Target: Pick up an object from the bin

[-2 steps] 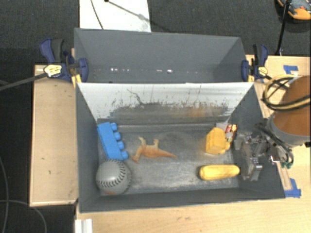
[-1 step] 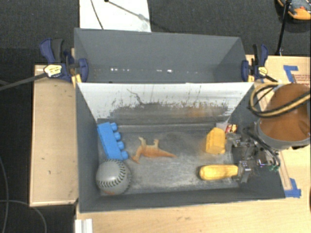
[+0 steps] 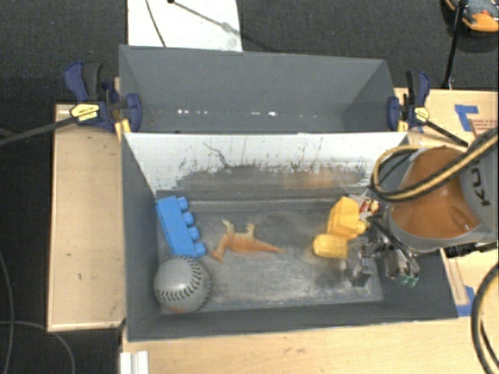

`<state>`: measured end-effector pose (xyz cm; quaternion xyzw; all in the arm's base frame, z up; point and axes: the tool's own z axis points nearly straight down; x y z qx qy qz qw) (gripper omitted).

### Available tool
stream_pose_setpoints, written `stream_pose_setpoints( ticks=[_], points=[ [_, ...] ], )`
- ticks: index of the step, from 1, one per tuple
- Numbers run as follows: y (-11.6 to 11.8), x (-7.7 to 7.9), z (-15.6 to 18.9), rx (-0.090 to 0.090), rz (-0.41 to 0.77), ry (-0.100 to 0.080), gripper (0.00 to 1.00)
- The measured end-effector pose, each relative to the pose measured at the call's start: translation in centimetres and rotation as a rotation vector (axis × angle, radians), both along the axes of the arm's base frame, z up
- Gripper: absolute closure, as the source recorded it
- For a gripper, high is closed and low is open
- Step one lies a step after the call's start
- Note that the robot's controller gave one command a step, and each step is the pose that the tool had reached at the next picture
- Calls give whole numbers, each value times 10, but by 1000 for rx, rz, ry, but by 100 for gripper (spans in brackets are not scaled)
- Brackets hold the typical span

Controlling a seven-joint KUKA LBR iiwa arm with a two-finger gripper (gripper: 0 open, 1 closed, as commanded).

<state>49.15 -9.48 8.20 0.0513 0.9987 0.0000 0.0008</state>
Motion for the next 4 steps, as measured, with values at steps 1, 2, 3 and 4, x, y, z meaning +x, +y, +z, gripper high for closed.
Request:
stream_pose_setpoints(
  ticks=[1,2,3,4],
  points=[
    [0,0,0,0,4,1,0],
    [0,0,0,0,6,1,0],
    [26,41,-5,0,10,9,0],
    [15,85,-11,5,123,10,100]
  ],
)
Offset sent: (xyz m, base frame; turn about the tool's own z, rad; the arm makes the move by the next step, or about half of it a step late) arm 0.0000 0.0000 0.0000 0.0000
